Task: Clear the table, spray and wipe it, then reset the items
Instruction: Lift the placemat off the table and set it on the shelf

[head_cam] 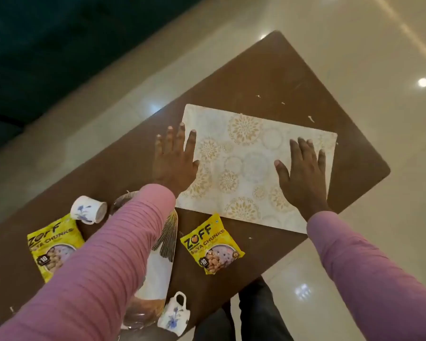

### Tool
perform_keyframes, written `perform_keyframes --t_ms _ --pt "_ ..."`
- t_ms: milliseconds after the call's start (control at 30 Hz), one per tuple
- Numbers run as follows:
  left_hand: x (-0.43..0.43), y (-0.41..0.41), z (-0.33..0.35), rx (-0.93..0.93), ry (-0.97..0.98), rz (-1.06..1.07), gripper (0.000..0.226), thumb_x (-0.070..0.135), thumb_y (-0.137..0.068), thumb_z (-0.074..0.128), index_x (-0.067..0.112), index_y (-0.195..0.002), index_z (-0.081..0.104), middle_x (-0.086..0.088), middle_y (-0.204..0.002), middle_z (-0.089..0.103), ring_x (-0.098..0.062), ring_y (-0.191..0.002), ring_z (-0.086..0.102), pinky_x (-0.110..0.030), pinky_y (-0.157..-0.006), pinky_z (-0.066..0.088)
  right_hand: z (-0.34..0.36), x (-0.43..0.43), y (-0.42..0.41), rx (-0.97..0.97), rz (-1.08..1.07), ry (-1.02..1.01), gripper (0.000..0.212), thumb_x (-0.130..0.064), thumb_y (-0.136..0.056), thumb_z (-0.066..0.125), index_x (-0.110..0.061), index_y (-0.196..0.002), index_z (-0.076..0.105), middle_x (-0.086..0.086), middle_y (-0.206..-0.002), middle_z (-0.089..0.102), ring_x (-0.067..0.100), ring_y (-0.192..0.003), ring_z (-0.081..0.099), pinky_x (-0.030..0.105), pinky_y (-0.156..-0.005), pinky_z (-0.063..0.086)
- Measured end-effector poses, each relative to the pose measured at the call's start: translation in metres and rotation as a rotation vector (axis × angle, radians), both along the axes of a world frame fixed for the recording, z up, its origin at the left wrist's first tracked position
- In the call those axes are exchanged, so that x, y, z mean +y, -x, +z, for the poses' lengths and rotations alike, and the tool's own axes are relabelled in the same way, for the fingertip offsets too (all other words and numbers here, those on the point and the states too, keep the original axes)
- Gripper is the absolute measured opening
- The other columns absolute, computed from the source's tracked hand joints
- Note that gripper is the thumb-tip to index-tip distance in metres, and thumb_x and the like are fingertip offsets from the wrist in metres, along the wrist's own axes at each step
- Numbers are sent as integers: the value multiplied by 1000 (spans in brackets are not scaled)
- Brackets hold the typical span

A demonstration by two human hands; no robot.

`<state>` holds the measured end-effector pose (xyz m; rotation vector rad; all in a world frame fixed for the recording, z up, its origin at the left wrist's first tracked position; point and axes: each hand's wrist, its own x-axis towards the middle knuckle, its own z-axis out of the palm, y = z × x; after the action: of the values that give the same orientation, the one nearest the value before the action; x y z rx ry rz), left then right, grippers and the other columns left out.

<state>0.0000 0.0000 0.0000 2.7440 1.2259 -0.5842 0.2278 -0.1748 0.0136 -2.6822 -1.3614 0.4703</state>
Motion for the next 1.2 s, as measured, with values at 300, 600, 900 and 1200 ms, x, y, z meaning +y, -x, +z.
perform_keyframes --t_ms 300,600,900,1200 --pt "-20 11 -59 -151 140 531 73 47 -91 60 6 -144 32 -27 -142 36 -46 -126 39 -53 -103 36 -62 -39 -27 77 -450 49 66 -30 -94 53 -9 -149 23 15 -156 22 33 -144 20 48 -117 19" --pt "-25 16 -68 -222 193 839 81 47 -76 78 4 -132 38 -23 -142 32 -44 -129 33 -52 -103 35 -70 -61 -42 227 -906 21 74 -28 -87 62 -8 -147 24 16 -148 30 36 -134 33 47 -105 35" --pt "-22 12 -66 -260 213 908 79 41 -75 81 7 -132 38 -21 -143 31 -45 -126 37 -54 -97 40 -75 -70 -69 378 -1123 -175 59 -34 -75 67 -12 -127 51 8 -125 53 28 -109 55 38 -94 44" --pt "-25 13 -64 -289 256 899 71 38 -80 78 9 -133 41 -17 -142 31 -40 -125 44 -51 -101 44 -79 -80 -83 527 -932 -269 22 -12 -94 52 -8 -115 57 7 -111 62 22 -98 59 35 -86 49"
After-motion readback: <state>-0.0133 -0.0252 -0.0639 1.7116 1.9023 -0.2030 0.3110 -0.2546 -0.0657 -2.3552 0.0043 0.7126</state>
